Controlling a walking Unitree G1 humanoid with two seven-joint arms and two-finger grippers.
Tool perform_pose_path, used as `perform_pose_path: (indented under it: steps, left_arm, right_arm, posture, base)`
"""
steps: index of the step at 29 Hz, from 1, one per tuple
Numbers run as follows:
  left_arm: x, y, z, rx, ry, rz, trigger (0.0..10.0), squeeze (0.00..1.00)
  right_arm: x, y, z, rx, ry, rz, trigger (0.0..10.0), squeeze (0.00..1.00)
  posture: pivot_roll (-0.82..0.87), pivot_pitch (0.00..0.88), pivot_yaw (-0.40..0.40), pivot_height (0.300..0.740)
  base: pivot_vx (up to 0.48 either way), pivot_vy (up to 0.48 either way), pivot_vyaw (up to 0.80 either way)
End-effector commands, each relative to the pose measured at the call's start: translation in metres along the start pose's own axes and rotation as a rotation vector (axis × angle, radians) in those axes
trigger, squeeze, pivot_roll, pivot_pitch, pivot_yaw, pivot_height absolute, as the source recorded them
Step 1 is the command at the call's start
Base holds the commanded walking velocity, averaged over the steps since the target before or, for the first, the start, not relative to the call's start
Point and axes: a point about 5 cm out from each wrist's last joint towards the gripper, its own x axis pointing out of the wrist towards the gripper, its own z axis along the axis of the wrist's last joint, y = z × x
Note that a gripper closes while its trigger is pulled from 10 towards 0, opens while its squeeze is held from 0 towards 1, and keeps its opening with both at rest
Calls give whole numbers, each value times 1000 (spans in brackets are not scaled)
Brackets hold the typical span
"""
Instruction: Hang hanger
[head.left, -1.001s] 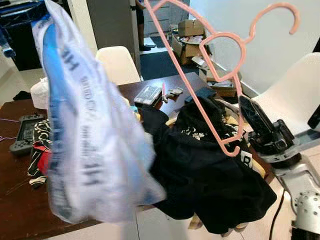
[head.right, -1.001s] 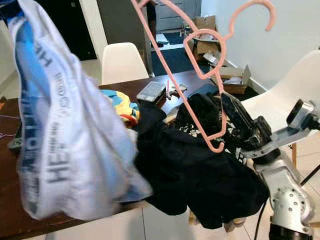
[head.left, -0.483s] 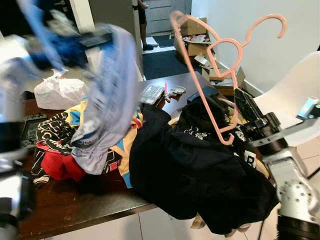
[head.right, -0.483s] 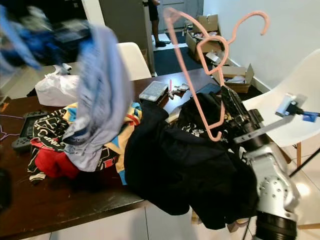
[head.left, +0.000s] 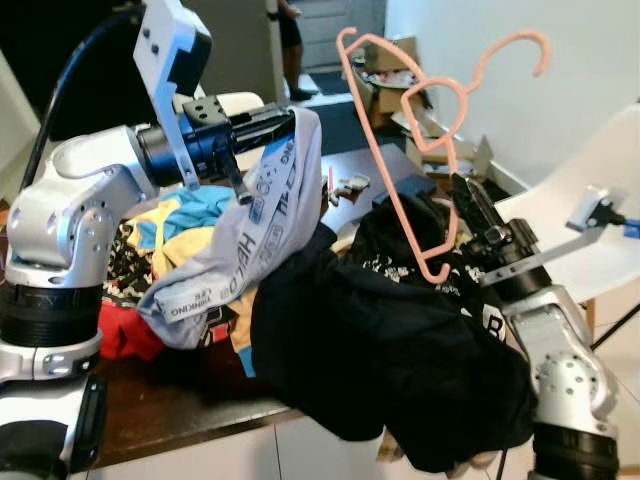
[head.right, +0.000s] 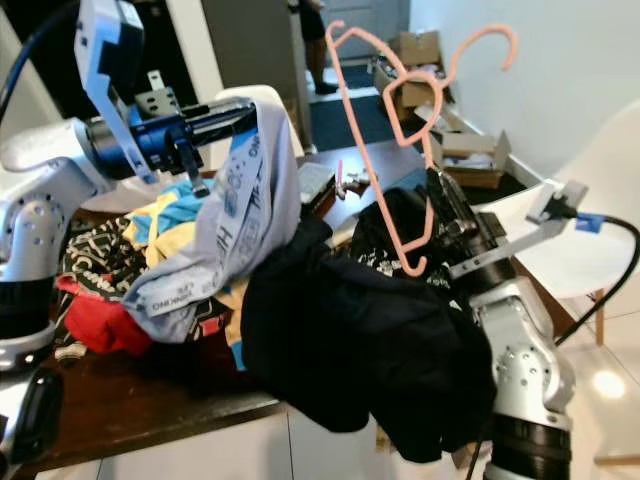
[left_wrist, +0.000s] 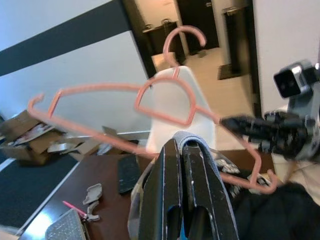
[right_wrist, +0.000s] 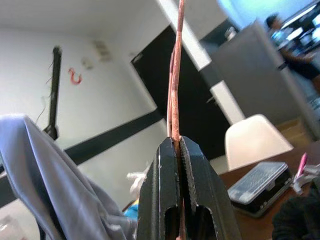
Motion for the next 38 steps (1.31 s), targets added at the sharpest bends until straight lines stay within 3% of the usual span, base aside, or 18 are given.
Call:
perform_pose_path:
  steps: [1, 9, 11, 13, 15, 16, 17, 18, 20, 23, 26, 27, 31, 34, 38]
  left_arm:
    - [3, -6, -5, -31, -3, -16, 10000, 0]
    - [5, -9, -5, -42, -19, 1, 10000, 0]
    - [3, 0, 3, 6, -13, 38, 10000, 0]
    - [3, 0, 3, 6, -13, 38, 10000, 0]
    - [-4, 18, 14, 62, -3, 115, 10000, 0]
    - [-4, 18, 14, 62, -3, 115, 10000, 0]
    - [-9, 32, 22, 100, 6, 176, 10000, 0]
    - [-9, 32, 22, 100, 6, 176, 10000, 0]
    - [-19, 57, 35, 170, 31, 262, 10000, 0]
    - [-24, 69, 42, 208, 55, 283, 10000, 0]
    - [-33, 83, 50, 207, 59, 271, 10000, 0]
    - [-33, 83, 50, 207, 59, 271, 10000, 0]
    - [-40, 93, 55, 168, 29, 266, 10000, 0]
    - [-41, 96, 56, 164, 24, 261, 10000, 0]
    - [-38, 97, 56, 150, 4, 202, 10000, 0]
  right_arm:
    - [2, 1, 4, -21, -13, 2, 10000, 0]
    - [5, 6, -1, -32, 10, 19, 10000, 0]
    - [6, 8, 5, -2, -25, 39, 10000, 0]
    - [6, 8, 5, -2, -25, 39, 10000, 0]
    - [3, 12, 13, 50, -69, 90, 10000, 0]
    - [3, 12, 13, 50, -69, 90, 10000, 0]
    - [-1, 15, 15, 56, -68, 130, 10000, 0]
    - [-1, 15, 15, 56, -68, 130, 10000, 0]
    - [-12, 18, 16, 29, -19, 207, 10000, 0]
    - [-23, 17, 17, 17, 15, 246, 10000, 0]
    - [-54, 13, 20, -7, 107, 314, 10000, 0]
    - [-54, 13, 20, -7, 107, 314, 10000, 0]
    - [-81, 10, 32, 1, 142, 337, 10000, 0]
    - [-87, 9, 36, -1, 144, 335, 10000, 0]
    - [-107, 12, 55, -12, 100, 360, 10000, 0]
  posture:
    - [-47, 0, 81, 710]
    - [-48, 0, 80, 710]
    - [-49, 0, 80, 710]
    - [-49, 0, 80, 710]
    - [-50, 0, 81, 710]
    - [-50, 0, 81, 710]
    - [-50, 0, 81, 710]
    - [-50, 0, 81, 710]
    - [-52, 0, 81, 710]
    - [-52, 0, 83, 710]
    - [-54, 0, 88, 710]
    - [-54, 0, 88, 710]
    - [-61, 0, 90, 710]
    - [-61, 0, 90, 710]
    - [-68, 0, 102, 710]
  base:
    - [0, -472, 0]
    - [0, -359, 0]
    - [0, 0, 0]
    - [0, 0, 0]
    - [0, 0, 0]
    - [0, 0, 0]
    - [0, 0, 0]
    - [0, 0, 0]
    - [0, 0, 0]
    - [0, 0, 0]
    - [0, 0, 0]
    - [0, 0, 0]
    - [0, 0, 0]
    - [0, 0, 0]
    - [0, 0, 0]
